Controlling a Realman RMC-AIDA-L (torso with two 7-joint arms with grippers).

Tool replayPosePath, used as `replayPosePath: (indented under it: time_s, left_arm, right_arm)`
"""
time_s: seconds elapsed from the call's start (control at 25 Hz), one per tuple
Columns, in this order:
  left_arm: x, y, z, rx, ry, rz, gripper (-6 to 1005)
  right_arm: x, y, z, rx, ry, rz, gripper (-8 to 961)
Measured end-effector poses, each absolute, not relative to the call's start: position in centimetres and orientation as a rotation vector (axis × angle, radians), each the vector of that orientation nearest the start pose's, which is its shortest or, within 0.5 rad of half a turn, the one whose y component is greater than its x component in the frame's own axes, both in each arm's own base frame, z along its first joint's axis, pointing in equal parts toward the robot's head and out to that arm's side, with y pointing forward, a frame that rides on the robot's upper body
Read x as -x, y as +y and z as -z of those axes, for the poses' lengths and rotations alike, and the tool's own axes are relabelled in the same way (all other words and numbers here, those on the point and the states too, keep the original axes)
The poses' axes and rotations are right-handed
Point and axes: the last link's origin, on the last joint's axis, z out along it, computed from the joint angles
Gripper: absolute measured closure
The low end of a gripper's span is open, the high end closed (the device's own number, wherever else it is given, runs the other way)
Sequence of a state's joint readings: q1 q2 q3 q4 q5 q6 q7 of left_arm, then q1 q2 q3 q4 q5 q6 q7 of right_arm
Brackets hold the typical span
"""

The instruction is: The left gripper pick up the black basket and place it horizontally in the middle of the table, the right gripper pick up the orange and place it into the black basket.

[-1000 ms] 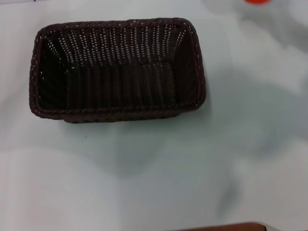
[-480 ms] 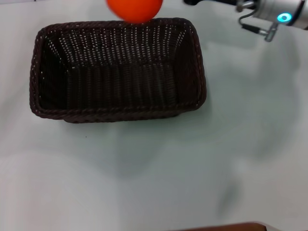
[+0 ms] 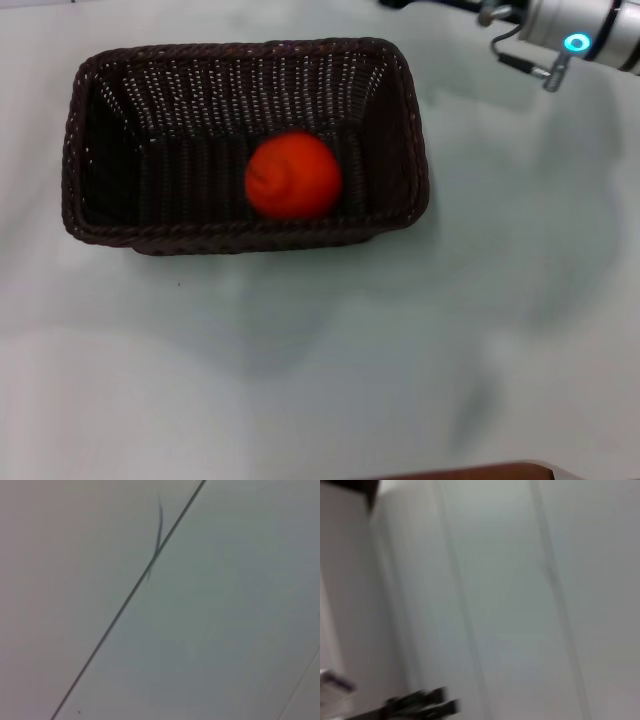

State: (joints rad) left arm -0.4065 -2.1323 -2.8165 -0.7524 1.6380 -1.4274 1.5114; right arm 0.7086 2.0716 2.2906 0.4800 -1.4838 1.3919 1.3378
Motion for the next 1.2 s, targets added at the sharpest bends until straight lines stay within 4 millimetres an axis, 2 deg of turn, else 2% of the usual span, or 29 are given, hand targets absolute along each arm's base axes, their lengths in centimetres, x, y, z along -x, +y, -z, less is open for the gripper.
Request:
replayPosePath:
  time_s: [0.04,0.08,0.16,0.32,0.52,0.68,0.84,1.2]
  left_arm:
    - [31.0,33.2,-9.3,1.831,-0.975,1.209,217]
    - [31.1,33.2,-9.4,1.823,-0.955,1.212,217]
    - [31.2,33.0,-9.3,1.802,-0.911,1.22,218]
    - [31.8,32.1,-9.3,1.7,-0.789,1.236,219]
    - [33.1,30.1,-9.6,1.491,-0.633,1.263,222]
    - [34.5,28.1,-10.1,1.307,-0.555,1.254,223]
    - [35.4,26.8,-10.7,1.219,-0.546,1.253,225]
    - [35.7,26.2,-11.1,1.173,-0.541,1.26,227]
  right_arm:
    - [-18.1,39.4,0.0,0.497,-2.175,0.468,277]
    - [-19.6,39.7,-1.0,0.519,-2.072,0.598,255]
    - [-20.3,39.7,-1.4,0.526,-2.023,0.657,210]
    - [-24.2,39.5,-3.8,0.579,-1.784,0.939,160]
    - [-29.2,37.9,-6.4,0.638,-1.494,1.265,140]
    - [-31.7,36.5,-7.6,0.656,-1.375,1.43,140]
    - [-33.0,35.8,-8.1,0.678,-1.307,1.506,142]
    - [-33.3,35.6,-7.8,0.7,-1.296,1.512,144]
